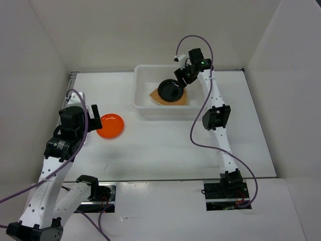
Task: Place the mixed dishes into the plastic bin
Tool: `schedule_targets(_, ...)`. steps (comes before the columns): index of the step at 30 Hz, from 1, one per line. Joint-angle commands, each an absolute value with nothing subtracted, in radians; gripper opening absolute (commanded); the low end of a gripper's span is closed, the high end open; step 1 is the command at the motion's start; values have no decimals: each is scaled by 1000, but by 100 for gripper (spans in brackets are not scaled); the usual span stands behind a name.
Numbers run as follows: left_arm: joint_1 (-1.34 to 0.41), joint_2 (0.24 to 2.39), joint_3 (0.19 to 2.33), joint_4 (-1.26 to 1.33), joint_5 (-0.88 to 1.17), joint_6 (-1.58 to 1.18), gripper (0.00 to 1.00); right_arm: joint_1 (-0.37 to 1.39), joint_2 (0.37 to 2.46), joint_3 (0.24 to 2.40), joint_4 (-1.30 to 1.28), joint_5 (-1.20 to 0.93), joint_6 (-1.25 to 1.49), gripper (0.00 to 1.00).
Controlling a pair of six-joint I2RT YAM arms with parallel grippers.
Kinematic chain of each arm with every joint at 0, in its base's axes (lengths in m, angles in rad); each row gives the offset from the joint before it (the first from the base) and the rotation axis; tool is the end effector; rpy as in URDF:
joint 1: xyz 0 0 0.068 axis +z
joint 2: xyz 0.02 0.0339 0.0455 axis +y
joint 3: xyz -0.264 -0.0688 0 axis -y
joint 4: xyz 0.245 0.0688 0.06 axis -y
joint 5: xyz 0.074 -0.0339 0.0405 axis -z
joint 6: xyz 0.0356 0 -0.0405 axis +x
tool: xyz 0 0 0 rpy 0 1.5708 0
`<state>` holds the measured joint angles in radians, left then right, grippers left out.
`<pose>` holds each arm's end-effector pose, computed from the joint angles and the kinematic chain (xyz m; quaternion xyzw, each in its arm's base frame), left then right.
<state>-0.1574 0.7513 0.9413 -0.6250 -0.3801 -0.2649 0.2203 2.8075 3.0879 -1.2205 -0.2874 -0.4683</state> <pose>0.1536 -0.0110 0.3538 -0.1459 0.8212 0.0450 0.5498 0.5365 0.1305 0.2382 -0.3594 0.8707 0.0971 0.3214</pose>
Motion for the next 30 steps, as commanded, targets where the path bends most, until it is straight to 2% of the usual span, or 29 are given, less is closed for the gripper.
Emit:
schedule_targets(1,-150,744,946,-594,-344,-270,100,229,2774,3132,-1275,-267,-460,68)
schedule_targets(7,-140,882,1018,-629,-212,-381,100,207,2571,3132,-1295,-285,-417,79)
schedule_targets(8,-140,955,1029,-638,-183,-405,100,195,2497,3119,-1295,-285,-417,84)
schedule_targets(12,-120,1129,1029,-618,-30,-557,100,169,2309,2932,-1295,-337,-407,90)
schedule_targets(16,-77,1192,956,-502,119,-675,100,112,2142,2523,-1295,-425,-477,91)
schedule_targets(18,-65,1206,945,-463,155,-713,100,60,2053,2386,-1295,-509,-505,91)
schedule_targets(19,-64,1230,945,-454,164,-713,100,40,2019,2238,-1281,-538,-514,91)
schedule_targets(21,-55,1270,945,-454,164,-723,100,-29,1904,2067,-1197,-622,-514,93)
schedule_targets(24,-44,1336,945,-455,135,-713,100,-109,1763,1666,-1077,-701,-514,95)
schedule_targets(30,-26,1456,1020,-520,-12,-664,100,-173,1543,1197,-867,-669,-502,97)
